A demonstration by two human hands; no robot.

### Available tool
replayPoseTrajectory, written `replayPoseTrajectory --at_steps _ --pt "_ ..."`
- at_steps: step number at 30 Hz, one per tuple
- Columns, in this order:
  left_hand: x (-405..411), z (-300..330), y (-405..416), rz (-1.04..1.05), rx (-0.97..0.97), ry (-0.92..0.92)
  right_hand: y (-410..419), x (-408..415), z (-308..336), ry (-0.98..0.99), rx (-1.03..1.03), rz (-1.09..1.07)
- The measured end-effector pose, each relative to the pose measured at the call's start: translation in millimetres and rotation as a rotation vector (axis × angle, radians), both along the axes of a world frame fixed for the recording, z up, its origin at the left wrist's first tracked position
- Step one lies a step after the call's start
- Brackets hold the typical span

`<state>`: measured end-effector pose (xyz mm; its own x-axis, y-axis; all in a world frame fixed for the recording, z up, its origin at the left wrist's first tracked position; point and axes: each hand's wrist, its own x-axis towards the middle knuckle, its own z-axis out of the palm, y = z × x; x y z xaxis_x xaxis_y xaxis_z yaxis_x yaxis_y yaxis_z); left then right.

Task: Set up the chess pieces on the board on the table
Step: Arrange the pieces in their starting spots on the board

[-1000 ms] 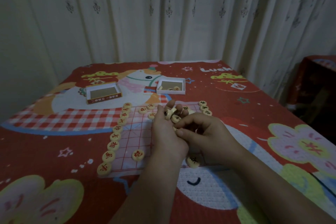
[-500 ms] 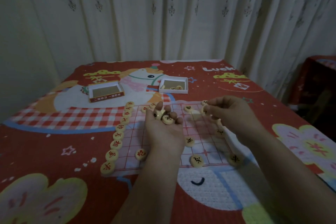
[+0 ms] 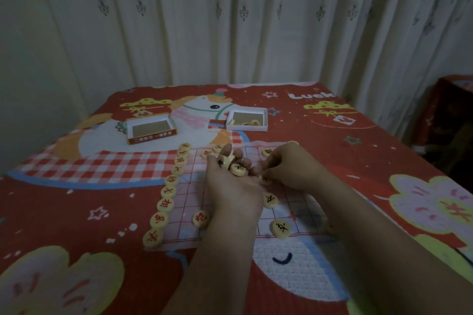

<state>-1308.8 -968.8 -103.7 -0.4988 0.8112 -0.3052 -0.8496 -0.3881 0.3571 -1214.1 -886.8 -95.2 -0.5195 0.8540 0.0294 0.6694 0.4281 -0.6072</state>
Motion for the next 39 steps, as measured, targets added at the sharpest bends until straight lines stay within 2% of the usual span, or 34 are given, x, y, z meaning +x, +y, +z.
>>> replayPoseTrajectory --at_steps 2,6,9,13,18,25,29,33,35,39 --pt "1.0 -0.1 0.2 -0.008 -0.003 -0.003 1.9 3.5 -4.6 0.023 0.062 -0.016" --pt "3.4 -1.7 0.0 -0.031 -0.004 -0.012 -2.5 12.5 -3.5 0.307 0.096 -0.019" --pt "6.1 -0.5 -0.3 -0.061 -0.011 -0.011 -12.7 13.7 1.3 0.501 0.084 0.066" --pt "10.1 -2.2 0.4 -0.107 -0.057 0.055 -28.9 7.7 4.5 0.614 -0.035 0.226" --pt "14.5 0.3 -0.7 -0.212 -0.168 0.155 -35.4 3.6 -0.2 0.448 0.089 0.291" --pt "19.6 -2.9 3.5 -0.151 -0.277 0.334 -37.9 3.3 -0.1 0.545 0.072 0.285" --pt "21.6 -3.7 4.0 -0.098 -0.324 0.400 -41.0 1.6 3.3 0.662 -0.077 0.237" --pt "23.5 3.1 0.9 -0.054 -0.250 0.395 -30.2 8.8 13.1 0.732 -0.216 0.122" --pt "20.9 3.7 -0.5 -0.045 -0.221 0.356 -13.5 24.2 18.6 0.677 -0.209 0.004" --pt "16.0 1.0 -1.9 -0.049 -0.186 0.286 17.9 69.5 18.6 0.427 -0.236 -0.190"
